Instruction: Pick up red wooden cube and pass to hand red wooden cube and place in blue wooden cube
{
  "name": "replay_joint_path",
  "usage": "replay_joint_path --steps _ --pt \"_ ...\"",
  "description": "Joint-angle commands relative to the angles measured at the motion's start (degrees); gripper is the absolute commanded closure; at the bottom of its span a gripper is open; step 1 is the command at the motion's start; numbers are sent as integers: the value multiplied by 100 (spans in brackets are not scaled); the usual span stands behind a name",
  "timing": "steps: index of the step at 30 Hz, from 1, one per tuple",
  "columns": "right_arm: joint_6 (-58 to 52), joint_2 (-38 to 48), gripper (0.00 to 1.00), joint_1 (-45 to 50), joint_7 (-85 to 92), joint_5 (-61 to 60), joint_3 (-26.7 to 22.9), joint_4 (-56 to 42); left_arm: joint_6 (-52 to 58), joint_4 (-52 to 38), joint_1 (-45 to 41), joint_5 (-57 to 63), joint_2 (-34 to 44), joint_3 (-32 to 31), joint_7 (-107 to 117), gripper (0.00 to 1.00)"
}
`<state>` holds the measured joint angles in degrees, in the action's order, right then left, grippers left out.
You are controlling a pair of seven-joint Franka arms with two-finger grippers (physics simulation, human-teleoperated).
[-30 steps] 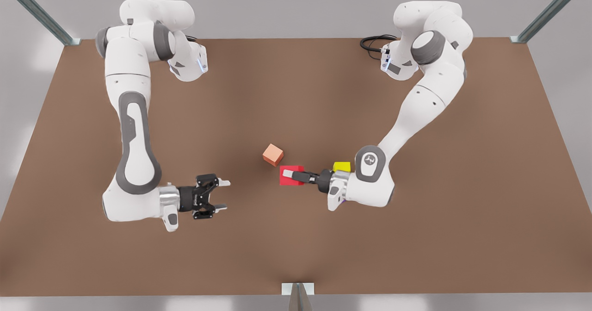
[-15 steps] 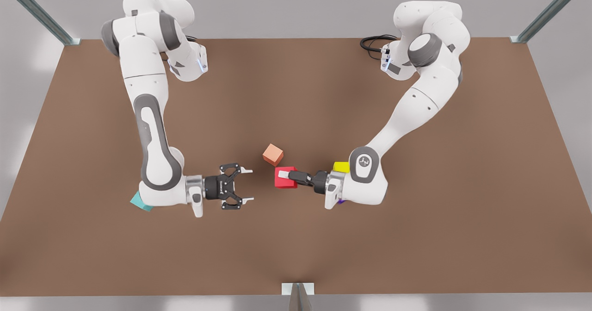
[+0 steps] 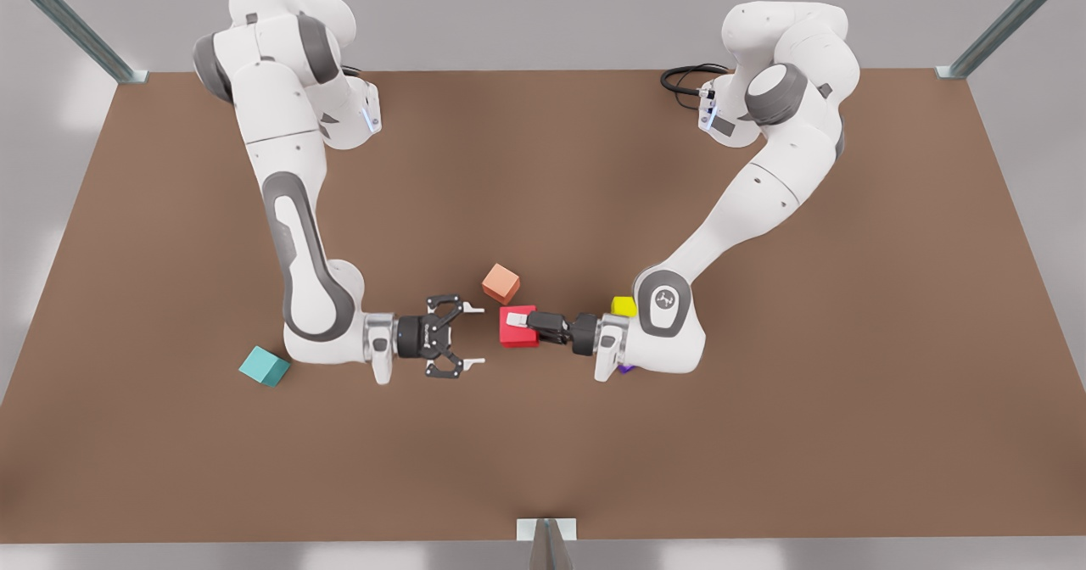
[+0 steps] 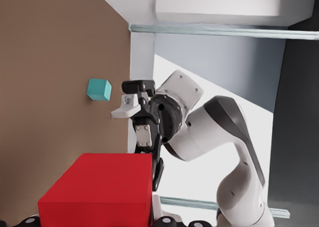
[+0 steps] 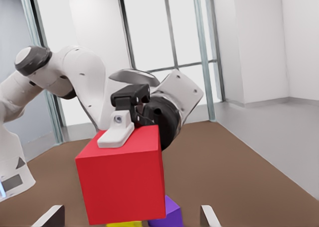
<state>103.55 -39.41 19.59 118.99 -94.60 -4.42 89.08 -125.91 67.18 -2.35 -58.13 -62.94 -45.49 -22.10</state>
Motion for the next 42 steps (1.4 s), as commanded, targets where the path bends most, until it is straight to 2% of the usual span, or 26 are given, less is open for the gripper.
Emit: replay_joint_path --steps 1,15,38,39,40,41,42 --pt "8 48 0 1 1267 -41 38 22 -12 -3 -2 -75 10 -4 -910 40" --pt "43 30 0 10 1258 -199 240 145 -303 -47 -143 -75 1 -4 -910 40" --pt "218 -119 1 335 1038 -604 249 22 -443 -38 -205 -75 -8 -4 -945 40" --pt "227 -119 3 344 1038 -612 240 -4 -443 -38 -205 -84 -8 -4 -945 40" --pt "227 -163 9 344 1038 -612 240 -39 -443 -38 -213 -84 -8 -4 -945 40" --pt "254 -181 29 353 1047 -612 240 -75 -443 -38 -205 -84 -8 -4 -945 40" --pt "262 -190 39 362 1047 -612 240 -101 -443 -38 -205 -84 -8 -4 -945 39"
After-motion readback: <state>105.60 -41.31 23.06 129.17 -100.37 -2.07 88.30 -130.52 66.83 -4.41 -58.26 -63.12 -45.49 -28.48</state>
